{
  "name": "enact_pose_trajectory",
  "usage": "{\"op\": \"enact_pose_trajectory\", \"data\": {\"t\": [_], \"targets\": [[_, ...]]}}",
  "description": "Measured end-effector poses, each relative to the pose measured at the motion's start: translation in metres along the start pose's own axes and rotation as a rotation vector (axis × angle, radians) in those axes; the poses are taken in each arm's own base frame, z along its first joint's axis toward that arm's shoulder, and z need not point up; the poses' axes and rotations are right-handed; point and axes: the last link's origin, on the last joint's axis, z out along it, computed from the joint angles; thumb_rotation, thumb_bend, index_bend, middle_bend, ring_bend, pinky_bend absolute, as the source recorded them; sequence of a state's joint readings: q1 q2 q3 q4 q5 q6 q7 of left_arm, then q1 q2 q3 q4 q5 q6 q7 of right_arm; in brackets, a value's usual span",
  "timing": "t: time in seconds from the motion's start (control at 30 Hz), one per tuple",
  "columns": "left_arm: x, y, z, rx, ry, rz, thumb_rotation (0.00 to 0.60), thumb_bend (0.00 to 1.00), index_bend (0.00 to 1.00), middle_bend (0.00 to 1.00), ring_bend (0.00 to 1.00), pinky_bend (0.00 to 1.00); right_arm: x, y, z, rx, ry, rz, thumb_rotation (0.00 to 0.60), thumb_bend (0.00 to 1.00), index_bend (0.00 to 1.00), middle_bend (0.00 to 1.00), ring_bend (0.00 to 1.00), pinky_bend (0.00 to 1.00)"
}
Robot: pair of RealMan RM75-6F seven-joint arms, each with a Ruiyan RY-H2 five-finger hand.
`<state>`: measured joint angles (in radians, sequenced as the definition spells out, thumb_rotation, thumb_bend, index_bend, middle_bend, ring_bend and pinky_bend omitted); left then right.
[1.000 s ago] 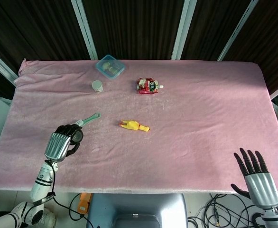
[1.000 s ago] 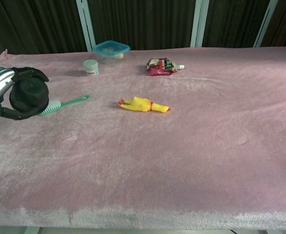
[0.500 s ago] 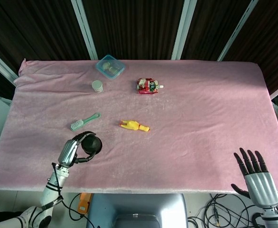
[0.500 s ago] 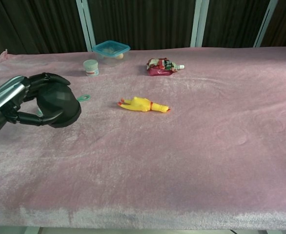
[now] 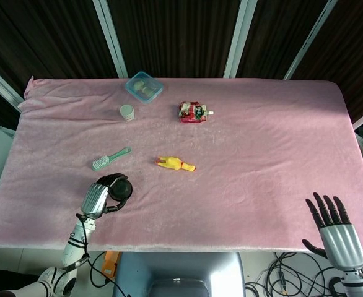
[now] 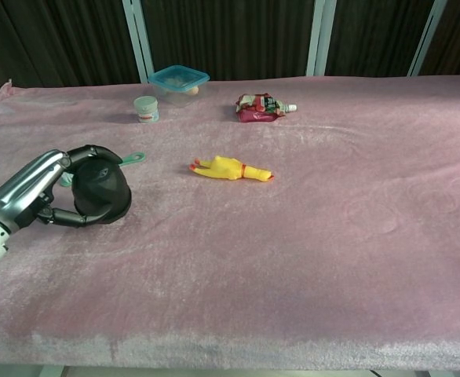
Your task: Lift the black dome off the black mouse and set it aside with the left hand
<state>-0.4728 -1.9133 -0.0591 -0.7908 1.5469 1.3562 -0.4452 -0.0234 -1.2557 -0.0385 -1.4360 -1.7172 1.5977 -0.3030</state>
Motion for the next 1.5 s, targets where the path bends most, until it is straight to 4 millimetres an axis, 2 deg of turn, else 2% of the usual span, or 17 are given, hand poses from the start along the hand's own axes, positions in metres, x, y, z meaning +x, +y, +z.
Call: {"op": "enact_pose_trajectory", "data": {"t": [0.23, 0.33, 0.47, 0.6, 0.77, 0.97, 1.13, 1.23, 1.3, 1.5], "targets": [[-0.005, -0.008, -0.003, 0.026, -0.031, 0.023, 0.600, 0.34, 0.33, 0.24, 0.24, 0.43, 0.000, 0.000, 0.001, -0.001, -0.010, -0.004, 0.600, 0.11, 0.00, 0.00, 0.00, 0.15], [-0.005, -0.010, -0.003, 0.029, -0.041, 0.038, 0.600, 0.34, 0.29, 0.18, 0.16, 0.35, -0.001, 0.000, 0.000, 0.002, -0.017, -0.004, 0.600, 0.11, 0.00, 0.00, 0.00, 0.15], [-0.006, -0.012, -0.004, 0.032, -0.062, 0.055, 0.600, 0.34, 0.19, 0.02, 0.01, 0.26, 0.000, 0.000, 0.000, 0.005, -0.025, -0.005, 0.600, 0.11, 0.00, 0.00, 0.00, 0.15], [-0.004, -0.014, -0.005, 0.029, -0.075, 0.070, 0.600, 0.32, 0.11, 0.00, 0.00, 0.23, 0.000, 0.000, 0.000, 0.003, -0.024, -0.003, 0.600, 0.11, 0.00, 0.00, 0.00, 0.15], [-0.003, -0.016, -0.007, 0.034, -0.089, 0.087, 0.600, 0.33, 0.06, 0.00, 0.00, 0.21, 0.000, 0.000, 0.000, 0.004, -0.025, -0.002, 0.600, 0.11, 0.00, 0.00, 0.00, 0.15], [0.000, -0.017, -0.008, 0.043, -0.092, 0.105, 0.600, 0.33, 0.06, 0.00, 0.00, 0.21, -0.001, 0.000, 0.000, 0.004, -0.027, -0.004, 0.600, 0.11, 0.00, 0.00, 0.00, 0.15], [0.007, -0.013, -0.007, 0.036, -0.064, 0.097, 0.600, 0.32, 0.17, 0.00, 0.01, 0.22, -0.001, -0.001, 0.000, 0.005, -0.030, -0.007, 0.600, 0.11, 0.00, 0.00, 0.00, 0.15], [0.010, -0.010, -0.005, 0.033, -0.051, 0.101, 0.600, 0.32, 0.22, 0.02, 0.09, 0.23, -0.001, -0.001, 0.000, 0.007, -0.031, -0.008, 0.600, 0.11, 0.00, 0.00, 0.00, 0.15], [0.010, -0.010, -0.005, 0.034, -0.049, 0.109, 0.600, 0.32, 0.24, 0.07, 0.14, 0.26, -0.001, -0.001, 0.000, 0.007, -0.032, -0.008, 0.600, 0.11, 0.00, 0.00, 0.00, 0.15], [0.005, -0.011, -0.005, 0.040, -0.059, 0.148, 0.600, 0.33, 0.30, 0.17, 0.23, 0.30, 0.000, 0.000, 0.000, 0.007, -0.029, -0.005, 0.600, 0.11, 0.00, 0.00, 0.00, 0.15]]}}
